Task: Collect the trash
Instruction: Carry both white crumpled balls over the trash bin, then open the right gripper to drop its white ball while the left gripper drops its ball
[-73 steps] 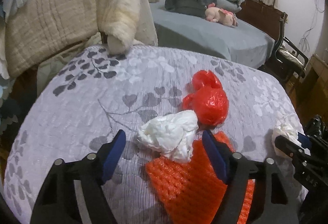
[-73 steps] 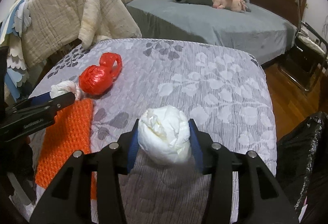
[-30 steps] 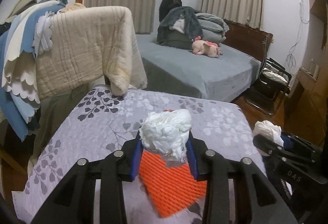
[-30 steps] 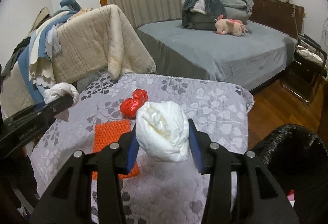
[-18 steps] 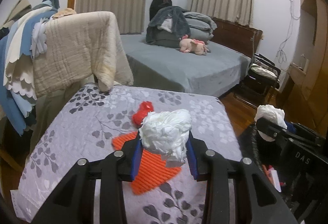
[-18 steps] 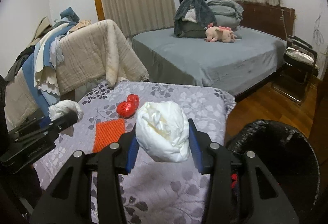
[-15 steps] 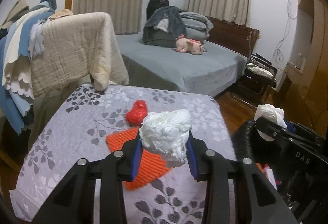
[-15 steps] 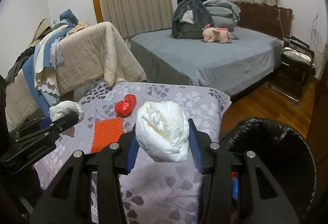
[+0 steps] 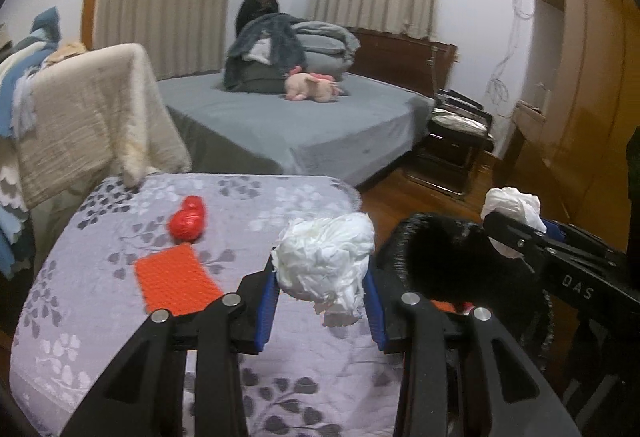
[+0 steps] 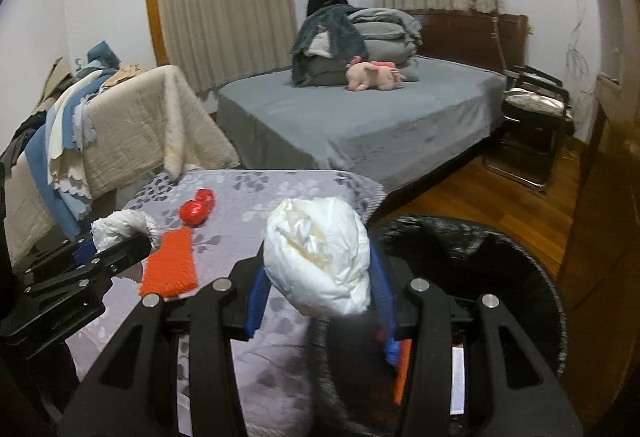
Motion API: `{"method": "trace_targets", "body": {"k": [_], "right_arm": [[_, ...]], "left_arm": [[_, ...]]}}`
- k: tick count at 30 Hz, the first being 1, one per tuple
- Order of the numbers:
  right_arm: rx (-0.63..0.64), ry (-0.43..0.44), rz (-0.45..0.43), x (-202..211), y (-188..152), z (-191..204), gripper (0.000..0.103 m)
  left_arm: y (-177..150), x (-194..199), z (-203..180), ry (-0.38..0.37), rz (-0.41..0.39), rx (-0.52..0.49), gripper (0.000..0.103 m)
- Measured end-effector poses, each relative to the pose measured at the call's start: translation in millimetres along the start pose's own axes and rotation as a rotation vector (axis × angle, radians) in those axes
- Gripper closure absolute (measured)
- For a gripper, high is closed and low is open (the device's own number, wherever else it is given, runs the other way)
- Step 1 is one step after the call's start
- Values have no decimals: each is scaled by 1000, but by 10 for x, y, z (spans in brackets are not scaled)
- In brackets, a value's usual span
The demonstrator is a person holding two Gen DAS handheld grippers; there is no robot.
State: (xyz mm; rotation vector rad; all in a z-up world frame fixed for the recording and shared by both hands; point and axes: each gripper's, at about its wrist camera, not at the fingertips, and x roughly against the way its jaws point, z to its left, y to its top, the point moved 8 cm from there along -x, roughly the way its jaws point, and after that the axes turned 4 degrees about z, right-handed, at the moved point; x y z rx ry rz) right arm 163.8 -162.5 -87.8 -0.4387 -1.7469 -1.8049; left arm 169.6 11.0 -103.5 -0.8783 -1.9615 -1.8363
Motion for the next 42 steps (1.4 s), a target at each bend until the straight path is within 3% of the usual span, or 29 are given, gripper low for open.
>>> {"method": "trace_targets", "body": {"k": [20, 39, 42], "right_arm": [[-94, -165, 20, 224, -377, -1151, 59], [-127, -202, 54, -2, -459, -1593, 58], [-130, -209, 53, -5, -468, -1623, 49]], "left_arm": [[-59, -388, -1278, -209, 43, -137, 65], [-134, -927, -1784, -257, 105, -198, 64], [-146, -926, -1814, -268, 108, -202, 58]]}}
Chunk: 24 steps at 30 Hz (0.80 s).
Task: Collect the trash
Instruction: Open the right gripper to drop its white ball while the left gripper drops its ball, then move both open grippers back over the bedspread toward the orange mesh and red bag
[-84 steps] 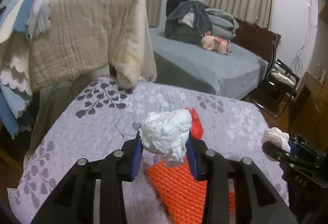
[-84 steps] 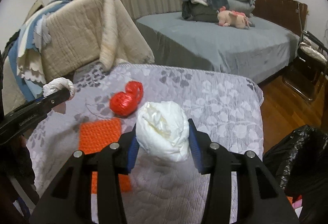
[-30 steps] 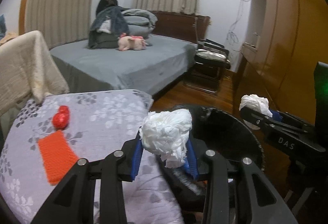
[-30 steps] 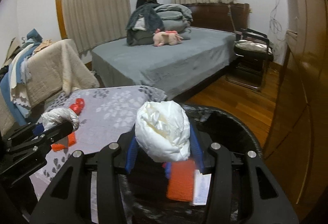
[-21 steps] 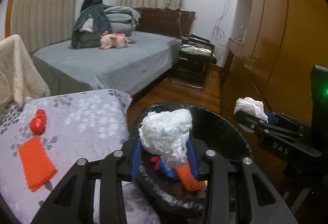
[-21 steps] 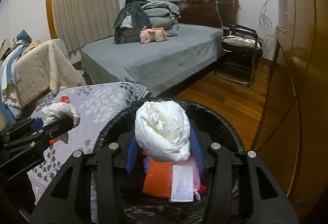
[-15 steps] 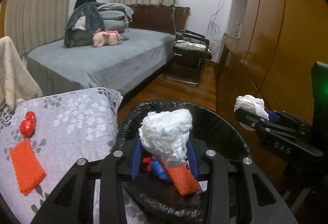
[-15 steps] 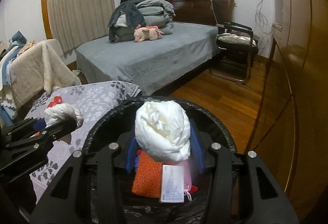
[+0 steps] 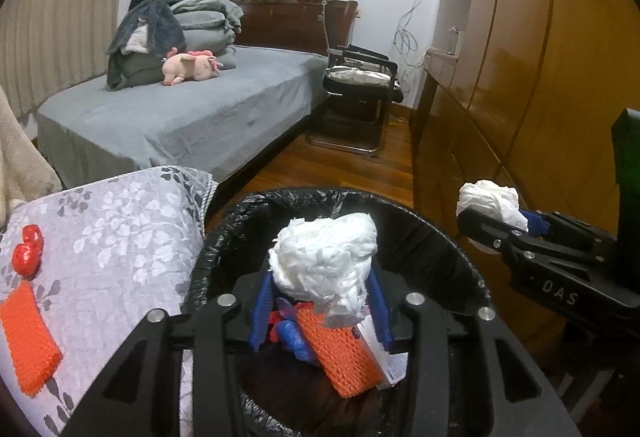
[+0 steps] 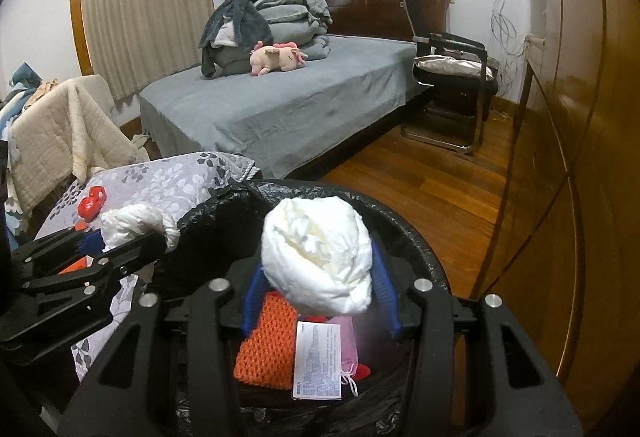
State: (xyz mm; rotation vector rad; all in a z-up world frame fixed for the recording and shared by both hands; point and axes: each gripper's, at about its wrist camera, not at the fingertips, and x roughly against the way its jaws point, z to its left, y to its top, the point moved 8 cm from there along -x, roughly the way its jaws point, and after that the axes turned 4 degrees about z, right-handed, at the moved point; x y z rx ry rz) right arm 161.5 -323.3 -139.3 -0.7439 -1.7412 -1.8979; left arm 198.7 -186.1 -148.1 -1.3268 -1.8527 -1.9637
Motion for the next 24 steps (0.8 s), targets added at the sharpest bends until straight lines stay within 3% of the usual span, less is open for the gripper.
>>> {"method": "trace_targets", "body": {"k": [2, 4, 9, 10, 16, 24], "right_arm": [[-7, -6, -5, 4, 11, -34, 36], [-14, -8, -12, 21, 11, -42, 34], [-21, -13, -36, 108, 29, -35, 19], [-22, -16, -46, 136, 39, -25, 12], [-20, 6, -62, 262, 89, 116, 7], [11, 77, -84, 329, 173, 553, 7]], "left_arm": [[-8, 3, 11, -9, 2, 1, 51], [-7, 24, 27, -9, -1, 5, 40], [-17, 119, 104, -3, -14, 22, 32], [-14, 142, 126, -1, -17, 27, 29], [-48, 429, 422, 55, -51, 59, 15], [-185, 901, 997, 178, -93, 132, 12]]}}
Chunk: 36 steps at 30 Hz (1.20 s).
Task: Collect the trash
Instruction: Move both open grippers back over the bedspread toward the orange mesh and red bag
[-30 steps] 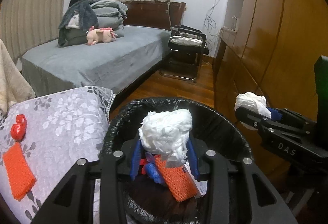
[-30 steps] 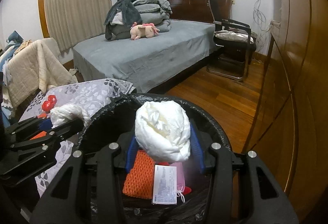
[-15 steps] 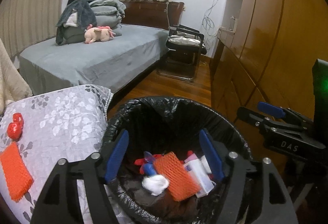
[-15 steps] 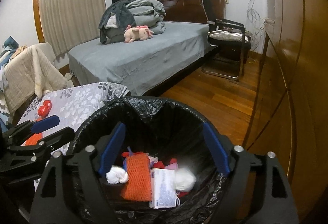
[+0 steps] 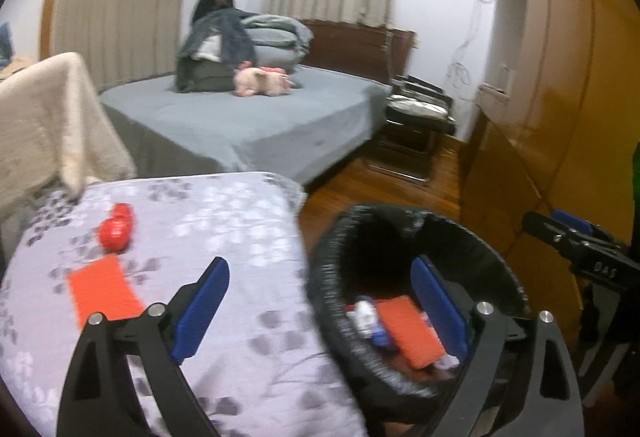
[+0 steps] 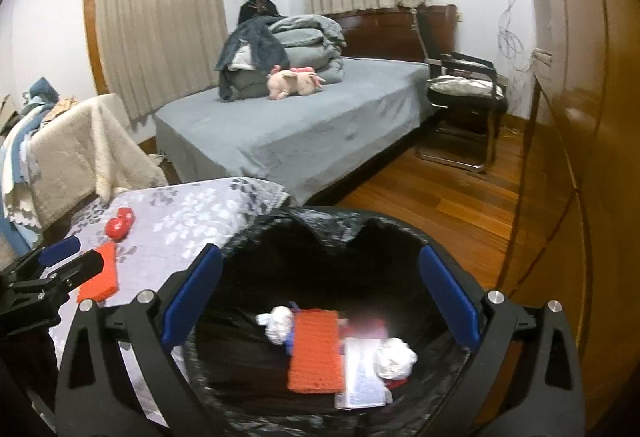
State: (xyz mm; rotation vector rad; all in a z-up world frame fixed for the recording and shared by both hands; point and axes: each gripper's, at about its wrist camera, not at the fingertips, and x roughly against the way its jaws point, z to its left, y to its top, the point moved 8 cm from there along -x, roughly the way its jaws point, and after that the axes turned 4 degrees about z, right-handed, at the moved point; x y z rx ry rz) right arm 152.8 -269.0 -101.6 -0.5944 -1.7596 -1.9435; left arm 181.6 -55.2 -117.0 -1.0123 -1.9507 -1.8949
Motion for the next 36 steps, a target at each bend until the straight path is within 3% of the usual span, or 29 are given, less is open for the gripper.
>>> {"method": "trace_targets", "body": {"k": [11, 21, 36], "right_arm": [[108, 121, 19, -254, 21, 937, 7], [164, 192, 36, -559, 29, 1573, 7], [188, 210, 87, -1260, -55, 2163, 7]], "left_arm": [[-97, 327, 1021, 199, -33, 97, 12], [-306, 333, 1780, 328, 1, 196, 12], [-677, -226, 2394, 390, 127, 273, 15]]}}
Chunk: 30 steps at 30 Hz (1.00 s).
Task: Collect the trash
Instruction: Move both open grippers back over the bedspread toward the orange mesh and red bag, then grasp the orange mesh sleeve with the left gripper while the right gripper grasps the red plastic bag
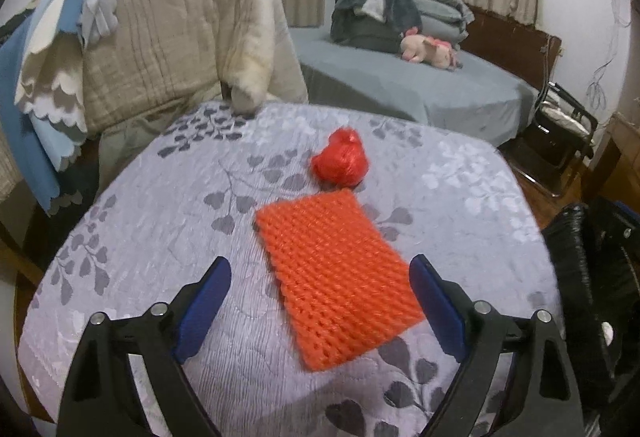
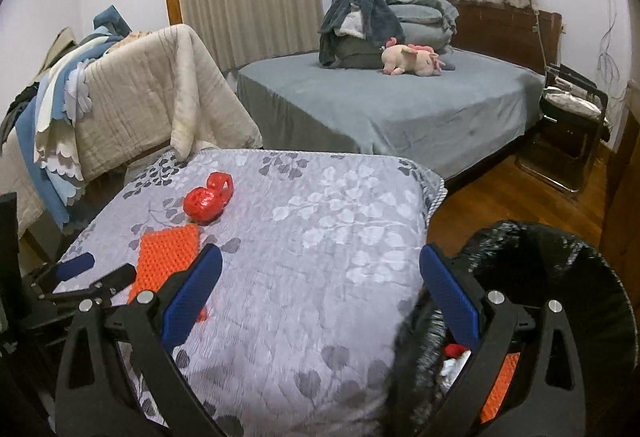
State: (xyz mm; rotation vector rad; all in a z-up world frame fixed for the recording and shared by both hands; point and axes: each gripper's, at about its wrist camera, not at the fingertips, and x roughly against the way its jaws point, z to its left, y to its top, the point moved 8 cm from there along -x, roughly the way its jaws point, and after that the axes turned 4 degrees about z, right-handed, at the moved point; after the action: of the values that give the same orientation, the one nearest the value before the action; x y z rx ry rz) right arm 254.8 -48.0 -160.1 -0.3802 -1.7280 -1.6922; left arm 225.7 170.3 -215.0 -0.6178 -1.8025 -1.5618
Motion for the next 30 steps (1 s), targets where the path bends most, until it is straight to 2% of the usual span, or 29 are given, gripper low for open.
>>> {"method": "trace_targets", "body": {"k": [8, 14, 20, 22, 23, 24, 30], "right_arm": [[26, -1, 30, -254, -29, 98, 7], [42, -1, 52, -385, -50, 146, 7], [59, 3, 62, -455, -51, 211, 7], [62, 3, 65, -474, -47, 227, 7], [64, 4, 65, -481, -40, 241, 7], [65, 4, 66, -485, -40, 251, 7], [74, 9, 62, -520, 12, 320, 7]], "left_arm": [[-144, -377, 32, -6, 94, 8, 22], [-237, -534, -43, -67, 148, 23, 34], [-203, -536, -140, -126, 147, 26, 61], [-179, -525, -159, -129, 137, 20, 76], [-167, -517, -151, -128, 131, 24, 79], [-151, -508, -139, -136, 124, 34, 87], [-64, -450, -50, -132, 93, 61, 90]]}}
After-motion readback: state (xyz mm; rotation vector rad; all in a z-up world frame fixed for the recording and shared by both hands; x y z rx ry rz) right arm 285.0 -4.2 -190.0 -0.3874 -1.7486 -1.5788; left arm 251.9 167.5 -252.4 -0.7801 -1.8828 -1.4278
